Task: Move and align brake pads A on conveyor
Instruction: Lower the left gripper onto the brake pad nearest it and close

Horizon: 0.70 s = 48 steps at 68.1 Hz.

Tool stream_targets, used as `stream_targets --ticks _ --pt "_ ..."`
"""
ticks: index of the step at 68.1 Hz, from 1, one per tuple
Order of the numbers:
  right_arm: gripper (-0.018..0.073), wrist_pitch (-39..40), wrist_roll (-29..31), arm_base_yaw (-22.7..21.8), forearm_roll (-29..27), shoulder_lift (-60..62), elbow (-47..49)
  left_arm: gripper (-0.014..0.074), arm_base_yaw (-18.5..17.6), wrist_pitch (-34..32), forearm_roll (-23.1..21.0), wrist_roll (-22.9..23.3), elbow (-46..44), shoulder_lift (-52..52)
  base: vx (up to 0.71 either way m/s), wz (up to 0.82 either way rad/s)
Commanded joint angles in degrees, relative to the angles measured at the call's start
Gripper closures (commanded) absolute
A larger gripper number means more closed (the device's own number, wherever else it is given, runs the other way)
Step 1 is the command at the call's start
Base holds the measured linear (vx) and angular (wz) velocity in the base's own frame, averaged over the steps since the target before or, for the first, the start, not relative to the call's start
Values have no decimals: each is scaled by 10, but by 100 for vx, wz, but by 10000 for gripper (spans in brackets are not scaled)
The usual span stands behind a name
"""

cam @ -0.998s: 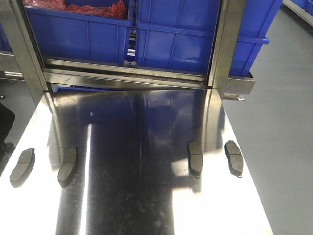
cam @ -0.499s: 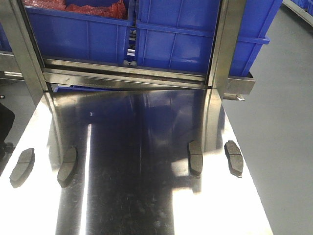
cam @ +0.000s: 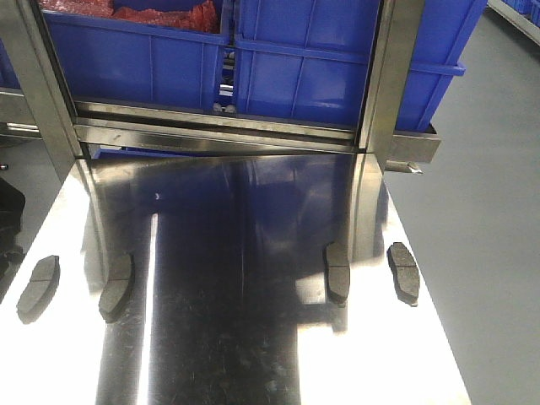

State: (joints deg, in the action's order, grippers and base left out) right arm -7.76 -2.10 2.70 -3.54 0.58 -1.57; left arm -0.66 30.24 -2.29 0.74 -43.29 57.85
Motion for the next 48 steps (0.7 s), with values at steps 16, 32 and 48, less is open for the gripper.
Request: stream_targets --ticks 16,32,48 --pt "568 42 3 -4 2 9 -12 45 0 41 -4 43 -150 239 0 0" --pt "568 42 3 -4 2 9 -12 45 30 42 0 63 -179 319 0 0" --pt "568 42 3 -4 2 9 -12 45 53 48 -2 42 -178 334 0 0"
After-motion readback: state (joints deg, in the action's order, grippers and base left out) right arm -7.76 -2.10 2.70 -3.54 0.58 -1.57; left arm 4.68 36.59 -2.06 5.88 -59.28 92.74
